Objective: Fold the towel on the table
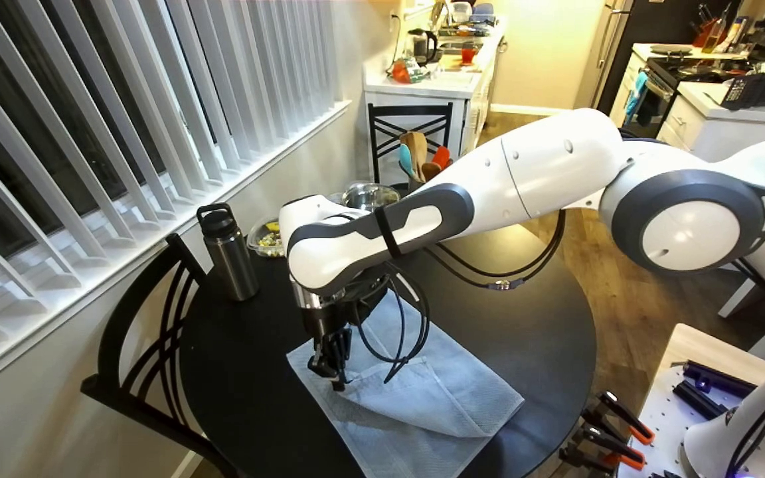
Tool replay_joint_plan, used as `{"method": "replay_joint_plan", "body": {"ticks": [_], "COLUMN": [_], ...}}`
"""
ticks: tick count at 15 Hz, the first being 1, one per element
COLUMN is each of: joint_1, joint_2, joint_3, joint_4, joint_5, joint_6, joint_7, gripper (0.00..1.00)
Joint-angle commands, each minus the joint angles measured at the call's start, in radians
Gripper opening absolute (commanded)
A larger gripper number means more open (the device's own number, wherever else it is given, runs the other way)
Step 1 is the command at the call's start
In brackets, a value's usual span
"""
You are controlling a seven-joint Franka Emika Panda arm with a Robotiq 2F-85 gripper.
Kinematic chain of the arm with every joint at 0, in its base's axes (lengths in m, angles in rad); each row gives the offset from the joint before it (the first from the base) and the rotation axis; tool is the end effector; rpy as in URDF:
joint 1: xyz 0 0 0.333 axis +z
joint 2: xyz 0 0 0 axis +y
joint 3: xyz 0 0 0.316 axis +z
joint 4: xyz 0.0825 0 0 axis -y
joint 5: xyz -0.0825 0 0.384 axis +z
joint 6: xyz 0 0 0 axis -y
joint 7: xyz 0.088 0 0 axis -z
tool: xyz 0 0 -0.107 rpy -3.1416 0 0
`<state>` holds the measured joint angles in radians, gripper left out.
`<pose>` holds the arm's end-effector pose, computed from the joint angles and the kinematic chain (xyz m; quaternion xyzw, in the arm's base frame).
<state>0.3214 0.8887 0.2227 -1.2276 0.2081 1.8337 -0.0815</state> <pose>0.6331 0.3557 0.2270 -0.9454 -0.2344 0.1687 0.1509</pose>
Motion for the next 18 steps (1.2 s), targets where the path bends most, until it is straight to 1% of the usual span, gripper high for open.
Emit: {"method": "replay_joint_plan", "body": {"ticks": [1,2,4,7,8,12,13,14,15,18], "joint_1": [0.026,0.030,0.036,0.042,0.050,0.048,0.045,0.044,0.043,0.037], "joint_2": [0.053,0.062,0.080,0.092,0.088,0.081,0.070,0.061,0.047,0.006], "joint_3": [0.001,0.003,0.005,0.006,-0.008,-0.009,-0.013,-0.018,-0.027,-0.052], "joint_4": [0.074,0.083,0.104,0.120,0.115,0.110,0.098,0.088,0.071,0.029], "joint_5": [-0.030,-0.031,-0.027,-0.023,-0.011,-0.008,-0.009,-0.013,-0.024,-0.060], "joint_6": [-0.032,-0.037,-0.046,-0.044,-0.041,-0.036,-0.030,-0.033,-0.044,-0.140], "joint_7": [0.035,0.032,0.032,0.034,0.028,0.024,0.027,0.027,0.022,-0.018], "gripper": [0.02,0.26,0.35,0.53,0.61,0.85,0.92,0.98,1.00,1.00]}}
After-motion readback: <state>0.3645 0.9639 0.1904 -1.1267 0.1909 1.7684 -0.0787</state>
